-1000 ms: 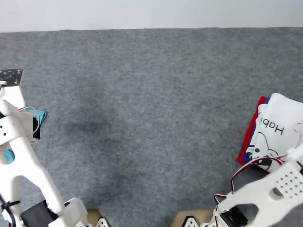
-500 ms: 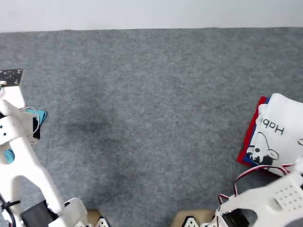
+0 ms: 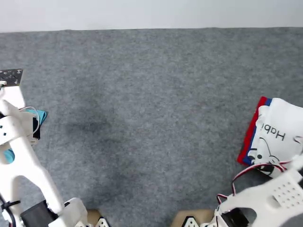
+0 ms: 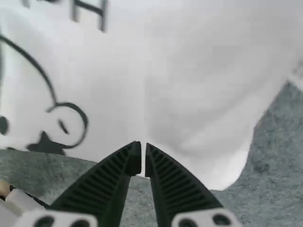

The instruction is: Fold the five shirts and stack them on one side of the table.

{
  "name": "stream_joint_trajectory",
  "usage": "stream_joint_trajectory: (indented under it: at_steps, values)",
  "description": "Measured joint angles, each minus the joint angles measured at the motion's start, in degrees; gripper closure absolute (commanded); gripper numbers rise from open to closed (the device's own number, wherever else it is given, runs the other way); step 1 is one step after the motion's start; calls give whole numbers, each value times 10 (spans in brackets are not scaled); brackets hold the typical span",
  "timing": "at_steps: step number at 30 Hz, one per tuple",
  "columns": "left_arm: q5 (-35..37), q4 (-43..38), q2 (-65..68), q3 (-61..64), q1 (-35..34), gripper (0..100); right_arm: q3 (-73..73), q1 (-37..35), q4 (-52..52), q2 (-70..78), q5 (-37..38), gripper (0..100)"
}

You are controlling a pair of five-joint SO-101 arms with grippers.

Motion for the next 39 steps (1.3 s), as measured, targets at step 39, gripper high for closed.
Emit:
stream_joint_trajectory:
  at_steps: [39]
  values:
    - [0, -28, 0, 41, 0, 994, 101, -221, -301, 14, -122, 973]
